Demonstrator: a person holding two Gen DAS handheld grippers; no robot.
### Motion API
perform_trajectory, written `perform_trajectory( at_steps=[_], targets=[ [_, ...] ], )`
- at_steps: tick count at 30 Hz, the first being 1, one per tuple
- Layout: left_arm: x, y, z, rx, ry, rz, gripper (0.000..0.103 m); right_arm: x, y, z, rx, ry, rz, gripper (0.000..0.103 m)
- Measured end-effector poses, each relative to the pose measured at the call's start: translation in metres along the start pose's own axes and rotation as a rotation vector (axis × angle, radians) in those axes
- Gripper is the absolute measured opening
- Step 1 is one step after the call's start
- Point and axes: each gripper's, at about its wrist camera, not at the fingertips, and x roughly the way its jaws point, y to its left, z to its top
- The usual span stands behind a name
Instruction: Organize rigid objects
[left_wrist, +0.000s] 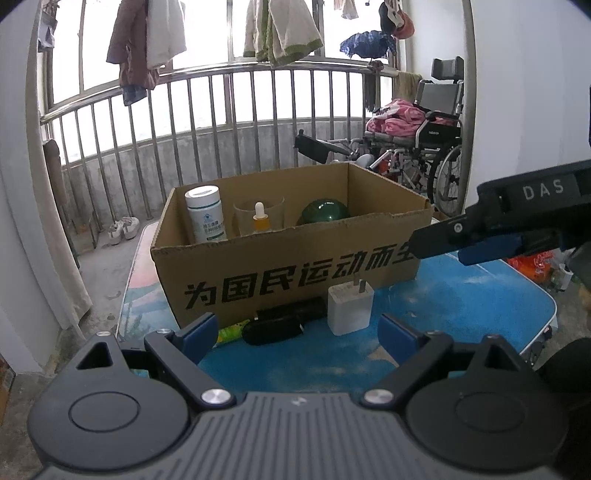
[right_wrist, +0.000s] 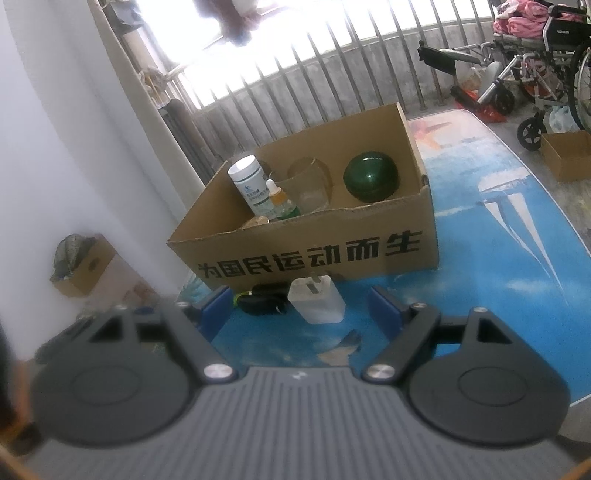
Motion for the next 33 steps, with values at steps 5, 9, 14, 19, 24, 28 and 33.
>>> perform_trajectory(
  at_steps=[5,9,14,19,24,28,33],
  targets=[
    [0.003,0.001,-0.002,-0.005,0.006,-0.006,0.094,0.003,-0.003,-0.002,0.006,0.008,-0.004,0.080],
    [0.003,-0.001,-0.002,0.006,0.009,-0.010,0.094,0.003,-0.007,-0.003,0.013,0.010,-0.011,0.080],
    [0.005,-0.003,-0.003,0.014,0.008,-0.016,0.094,0.004,-0.011,-0.004,0.024,0.009,-0.018,0.080],
    [0.007,-0.004,-0.006,0.014,0.015,-0.020,0.094,0.003,-0.013,-0.004,0.026,0.013,-0.021,0.080],
    [0.008,-0.005,-0.006,0.019,0.015,-0.021,0.094,0.004,-0.015,-0.004,0.032,0.012,-0.022,0.080],
    [0.010,-0.004,-0.004,0.008,0.010,-0.021,0.094,0.006,-0.016,-0.003,0.040,0.017,-0.022,0.080],
    [0.009,-0.003,-0.001,0.008,-0.003,-0.019,0.094,0.002,-0.013,0.003,0.026,0.008,-0.022,0.080]
  ],
)
